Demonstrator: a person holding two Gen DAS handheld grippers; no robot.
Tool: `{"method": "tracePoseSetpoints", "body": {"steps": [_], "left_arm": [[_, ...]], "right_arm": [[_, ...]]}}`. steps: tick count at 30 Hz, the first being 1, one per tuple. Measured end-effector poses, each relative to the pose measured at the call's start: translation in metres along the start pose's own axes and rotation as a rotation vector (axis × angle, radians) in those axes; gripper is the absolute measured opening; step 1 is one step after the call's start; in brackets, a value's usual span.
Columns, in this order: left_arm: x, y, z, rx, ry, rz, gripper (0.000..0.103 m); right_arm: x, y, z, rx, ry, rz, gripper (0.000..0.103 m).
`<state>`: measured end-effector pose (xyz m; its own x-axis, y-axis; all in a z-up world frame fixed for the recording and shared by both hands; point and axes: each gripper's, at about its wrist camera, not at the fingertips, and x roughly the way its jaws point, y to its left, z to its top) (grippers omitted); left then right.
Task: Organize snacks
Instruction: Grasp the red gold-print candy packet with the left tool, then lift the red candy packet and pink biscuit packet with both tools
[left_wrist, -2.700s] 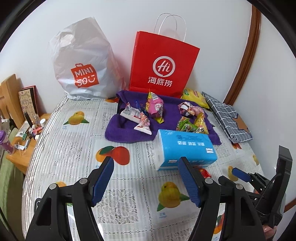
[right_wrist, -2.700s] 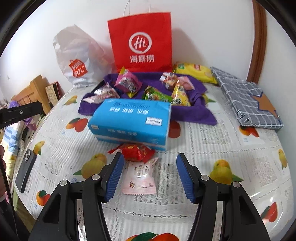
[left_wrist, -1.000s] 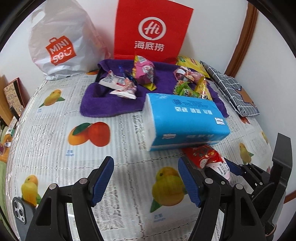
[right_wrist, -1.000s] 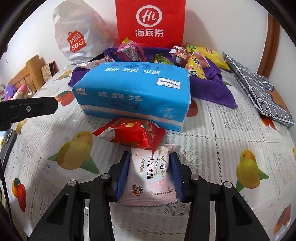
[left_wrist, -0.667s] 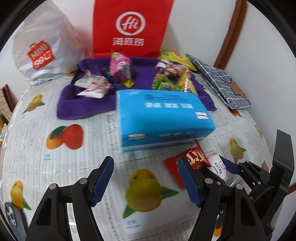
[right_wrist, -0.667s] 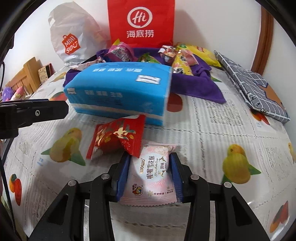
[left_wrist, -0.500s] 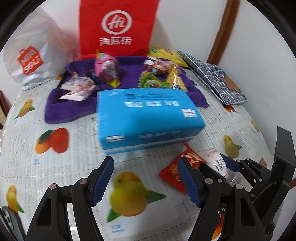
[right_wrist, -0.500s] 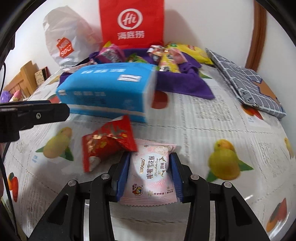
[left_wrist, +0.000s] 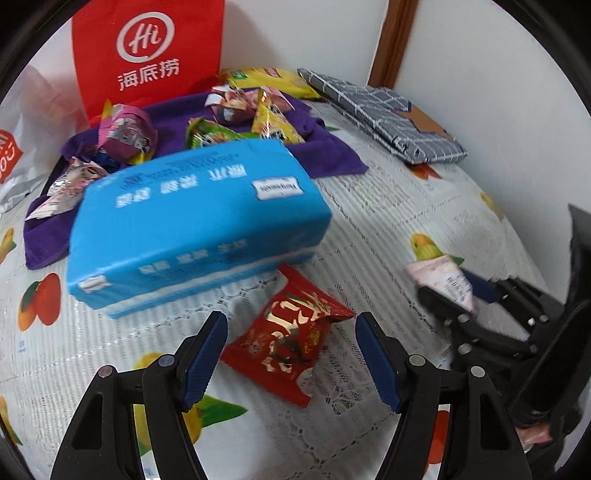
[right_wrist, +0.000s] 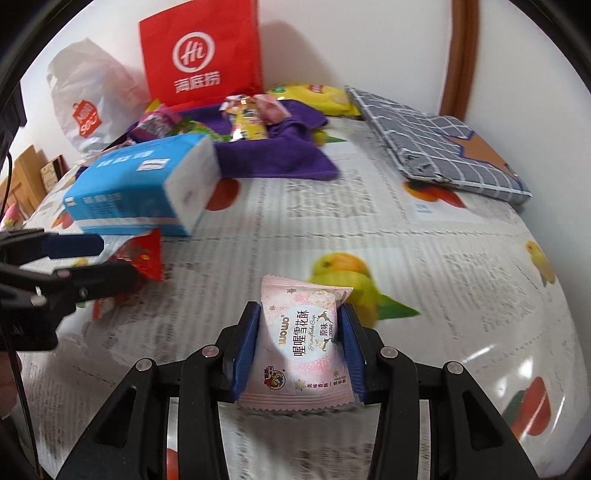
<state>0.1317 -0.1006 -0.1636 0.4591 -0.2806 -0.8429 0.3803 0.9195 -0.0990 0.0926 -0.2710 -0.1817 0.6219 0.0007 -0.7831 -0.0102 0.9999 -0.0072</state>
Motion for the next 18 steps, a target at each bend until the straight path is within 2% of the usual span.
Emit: {"method": "tracePoseSetpoints", "body": {"steps": [1,5,8,13,18], "left_arm": [[0.003,-0.001,-0.001,0.006,0.007,0.011,0.069],[0.007,-0.004,-0.004,0.027,-0.006,0.065,0.036],[0.002,0.002,-0.006,0.019,-0.011,0.041,0.035],[-0.014,0.023,-0.009,-0.036,-0.04,0.062,0.035],[-0.027,0.052,-0.02,-0.107,-0.052,0.13,0.035]], "right_arm": [[-0.001,-0.002,0.0,0.002,-0.001,-0.003,0.043],[-0.003,-0.006,-0.001,0.005,-0.005,-0.021,0.043],[-0.004,-0.007,-0.001,0.008,-0.003,-0.024,0.042],[-0.008,-0.002,0.005,0.007,-0.013,-0.01,0.041],[-0.01,0.019,0.012,-0.03,-0.032,0.015,0.041]]}}
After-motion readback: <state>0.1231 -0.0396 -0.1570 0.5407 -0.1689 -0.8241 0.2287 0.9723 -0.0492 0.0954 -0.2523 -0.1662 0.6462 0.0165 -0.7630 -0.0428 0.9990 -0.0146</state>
